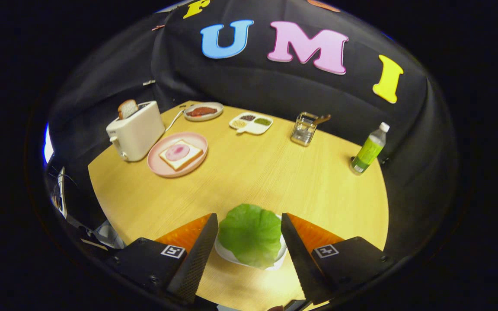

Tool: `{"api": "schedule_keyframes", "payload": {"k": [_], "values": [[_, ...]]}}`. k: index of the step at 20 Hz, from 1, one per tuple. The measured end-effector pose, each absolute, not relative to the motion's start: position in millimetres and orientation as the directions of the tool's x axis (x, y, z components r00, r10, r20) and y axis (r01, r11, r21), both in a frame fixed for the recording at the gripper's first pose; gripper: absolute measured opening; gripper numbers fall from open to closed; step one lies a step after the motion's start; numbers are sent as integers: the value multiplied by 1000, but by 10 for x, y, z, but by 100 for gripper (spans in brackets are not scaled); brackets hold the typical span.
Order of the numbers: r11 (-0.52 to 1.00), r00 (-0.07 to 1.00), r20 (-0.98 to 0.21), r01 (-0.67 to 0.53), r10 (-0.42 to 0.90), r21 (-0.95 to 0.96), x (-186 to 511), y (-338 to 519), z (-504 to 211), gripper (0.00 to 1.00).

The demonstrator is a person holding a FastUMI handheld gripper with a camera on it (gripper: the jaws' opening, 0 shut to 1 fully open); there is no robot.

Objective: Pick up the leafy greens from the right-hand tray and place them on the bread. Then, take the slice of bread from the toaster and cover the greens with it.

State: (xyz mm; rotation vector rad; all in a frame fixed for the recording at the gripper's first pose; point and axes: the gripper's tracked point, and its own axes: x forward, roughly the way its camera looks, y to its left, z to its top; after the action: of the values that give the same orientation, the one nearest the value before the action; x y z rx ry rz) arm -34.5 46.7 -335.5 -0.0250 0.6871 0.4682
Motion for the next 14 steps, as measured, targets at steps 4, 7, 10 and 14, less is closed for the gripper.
{"api": "schedule_keyframes", "payload": {"k": [4, 7, 10, 14], "values": [[887, 590, -694, -433, 412, 158, -295, 519, -3834, 86], [884, 541, -735, -436, 408, 169, -248, 534, -4094, 81], [878, 495, -770, -448, 402, 170, -207, 544, -4296, 79], [873, 471, -788, -458, 397, 166, -174, 551, -4433, 70]]}}
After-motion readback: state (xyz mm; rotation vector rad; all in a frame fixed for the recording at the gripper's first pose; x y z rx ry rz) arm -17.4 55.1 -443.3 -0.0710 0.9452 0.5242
